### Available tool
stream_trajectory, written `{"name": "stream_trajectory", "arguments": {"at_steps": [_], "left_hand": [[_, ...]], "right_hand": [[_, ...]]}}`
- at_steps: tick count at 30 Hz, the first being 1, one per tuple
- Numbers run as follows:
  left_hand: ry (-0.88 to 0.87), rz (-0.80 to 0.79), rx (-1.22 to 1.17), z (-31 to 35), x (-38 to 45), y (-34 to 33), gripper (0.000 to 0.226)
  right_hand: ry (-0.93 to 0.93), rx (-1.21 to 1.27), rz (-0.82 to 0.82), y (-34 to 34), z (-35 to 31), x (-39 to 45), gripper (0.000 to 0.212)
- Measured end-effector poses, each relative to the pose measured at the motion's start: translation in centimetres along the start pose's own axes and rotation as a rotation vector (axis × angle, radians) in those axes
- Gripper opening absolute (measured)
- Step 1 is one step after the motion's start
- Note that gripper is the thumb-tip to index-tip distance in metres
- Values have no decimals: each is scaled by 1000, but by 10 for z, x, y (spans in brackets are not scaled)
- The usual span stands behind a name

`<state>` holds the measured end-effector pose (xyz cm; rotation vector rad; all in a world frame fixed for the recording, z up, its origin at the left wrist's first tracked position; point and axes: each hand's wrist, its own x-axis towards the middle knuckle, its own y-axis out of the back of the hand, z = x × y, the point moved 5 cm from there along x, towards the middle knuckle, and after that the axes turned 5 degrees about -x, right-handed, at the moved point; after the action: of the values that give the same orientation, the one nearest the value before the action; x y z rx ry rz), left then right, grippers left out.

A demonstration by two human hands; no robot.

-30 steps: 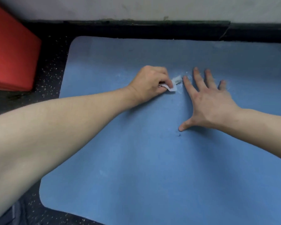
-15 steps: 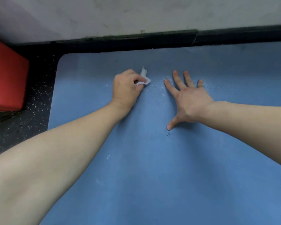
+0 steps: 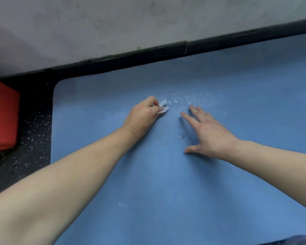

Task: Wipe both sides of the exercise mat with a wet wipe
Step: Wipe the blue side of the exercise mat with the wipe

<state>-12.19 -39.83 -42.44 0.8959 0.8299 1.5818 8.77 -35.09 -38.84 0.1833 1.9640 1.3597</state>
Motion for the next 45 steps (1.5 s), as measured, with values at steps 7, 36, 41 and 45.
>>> {"name": "stream_trajectory", "arguments": {"at_steps": [7,36,41,45], "left_hand": [[27,-50,132,-9,13,6,38],[76,-202,208,26,-39,-5,17],[81,-56,94,13,-35,3,35],[423,355,-141,-29,-25,36,14]], "right_hand": [[-38,-33,-33,-3,-13,3,159],[-3,-92,-83,-14,-31,-4,157],[14,-83,-87,-14,-28,-6,158],[24,-65,-84,-13,-26,-6,156]]}}
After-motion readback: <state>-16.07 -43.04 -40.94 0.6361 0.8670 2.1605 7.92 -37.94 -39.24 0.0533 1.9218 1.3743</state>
